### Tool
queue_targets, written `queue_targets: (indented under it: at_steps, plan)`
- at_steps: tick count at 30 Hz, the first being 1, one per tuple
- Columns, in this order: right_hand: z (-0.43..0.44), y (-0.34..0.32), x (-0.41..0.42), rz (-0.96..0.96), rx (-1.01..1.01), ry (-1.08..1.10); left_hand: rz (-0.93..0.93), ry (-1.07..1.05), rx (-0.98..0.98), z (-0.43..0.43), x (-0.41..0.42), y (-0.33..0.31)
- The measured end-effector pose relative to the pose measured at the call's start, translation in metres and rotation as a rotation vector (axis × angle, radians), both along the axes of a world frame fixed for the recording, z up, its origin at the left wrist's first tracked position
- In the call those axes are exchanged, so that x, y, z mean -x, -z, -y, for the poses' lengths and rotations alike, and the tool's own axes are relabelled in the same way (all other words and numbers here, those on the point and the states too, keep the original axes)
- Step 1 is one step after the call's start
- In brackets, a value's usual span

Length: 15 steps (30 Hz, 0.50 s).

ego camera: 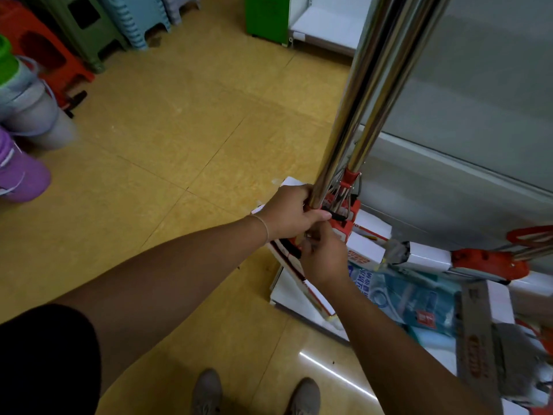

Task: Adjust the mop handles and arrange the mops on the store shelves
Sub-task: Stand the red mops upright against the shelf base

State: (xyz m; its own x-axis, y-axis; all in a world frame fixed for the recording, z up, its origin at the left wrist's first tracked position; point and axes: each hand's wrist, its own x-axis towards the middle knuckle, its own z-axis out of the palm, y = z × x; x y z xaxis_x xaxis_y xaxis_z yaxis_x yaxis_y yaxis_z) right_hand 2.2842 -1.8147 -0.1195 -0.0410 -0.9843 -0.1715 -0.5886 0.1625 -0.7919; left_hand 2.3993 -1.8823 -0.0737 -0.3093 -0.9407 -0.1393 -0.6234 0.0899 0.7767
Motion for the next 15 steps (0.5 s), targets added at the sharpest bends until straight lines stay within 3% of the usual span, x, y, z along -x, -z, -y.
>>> queue_targets:
  at_steps: [9,15]
  plan:
    - [0.025,0.004,0.026,-0.085,0.02,0.062,0.007,-0.229,0.097,0.006,0.039,0.006]
    - [0.04,0.007,0.034,-0.111,0.017,0.074,0.042,-0.191,0.043,0.022,0.05,0.001]
